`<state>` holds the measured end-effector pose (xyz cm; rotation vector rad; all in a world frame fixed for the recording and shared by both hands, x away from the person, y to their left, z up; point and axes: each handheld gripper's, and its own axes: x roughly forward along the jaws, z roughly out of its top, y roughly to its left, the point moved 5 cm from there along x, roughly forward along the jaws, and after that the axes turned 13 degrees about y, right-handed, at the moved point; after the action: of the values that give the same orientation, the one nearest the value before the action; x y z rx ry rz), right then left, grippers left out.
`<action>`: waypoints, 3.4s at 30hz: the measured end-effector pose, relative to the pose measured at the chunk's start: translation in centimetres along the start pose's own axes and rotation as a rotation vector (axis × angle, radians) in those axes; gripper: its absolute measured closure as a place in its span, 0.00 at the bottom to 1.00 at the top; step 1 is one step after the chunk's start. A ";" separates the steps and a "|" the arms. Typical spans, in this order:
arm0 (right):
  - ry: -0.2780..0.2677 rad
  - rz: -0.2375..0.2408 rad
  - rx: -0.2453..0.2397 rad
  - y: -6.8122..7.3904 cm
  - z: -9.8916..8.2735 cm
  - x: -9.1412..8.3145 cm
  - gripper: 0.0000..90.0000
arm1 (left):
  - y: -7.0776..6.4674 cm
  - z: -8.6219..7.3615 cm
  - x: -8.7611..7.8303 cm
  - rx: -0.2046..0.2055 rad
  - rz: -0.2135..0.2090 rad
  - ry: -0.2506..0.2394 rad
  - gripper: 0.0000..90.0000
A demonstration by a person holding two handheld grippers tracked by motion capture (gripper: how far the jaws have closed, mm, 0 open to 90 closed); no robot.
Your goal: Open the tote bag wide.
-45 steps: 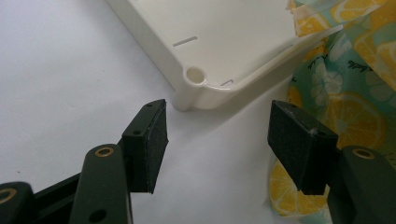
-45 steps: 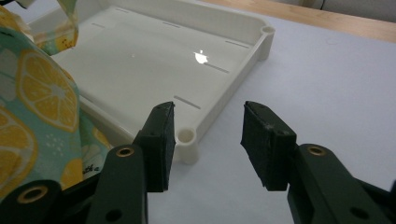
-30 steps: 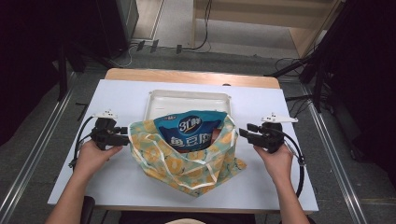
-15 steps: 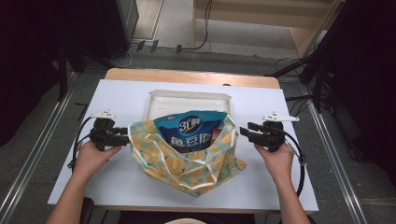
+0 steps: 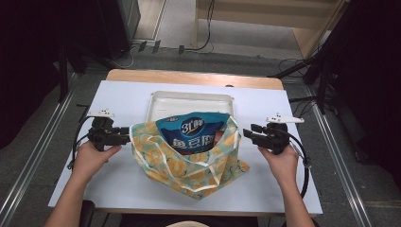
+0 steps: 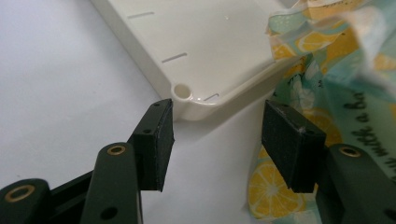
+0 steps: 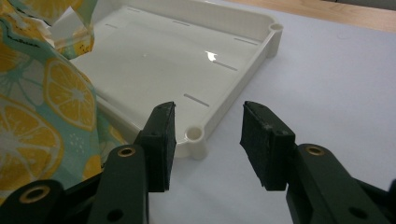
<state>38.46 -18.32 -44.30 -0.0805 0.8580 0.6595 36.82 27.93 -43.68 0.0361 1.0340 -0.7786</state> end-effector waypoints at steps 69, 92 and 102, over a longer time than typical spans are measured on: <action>0.015 0.155 -0.195 9.6 4.8 -9.1 0.61 | -7.6 6.0 -5.6 0.285 -0.065 0.016 0.44; 0.067 0.166 -0.218 9.8 4.2 -8.8 1.00 | -6.3 4.3 -3.0 0.229 -0.151 0.115 1.00; 0.085 0.131 -0.201 8.7 2.5 -10.0 1.00 | -7.4 3.5 -3.7 0.236 -0.167 0.102 1.00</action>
<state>30.49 -15.62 -33.76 -0.2364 0.8818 0.8697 34.03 23.20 -36.57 0.1957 1.0453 -1.0571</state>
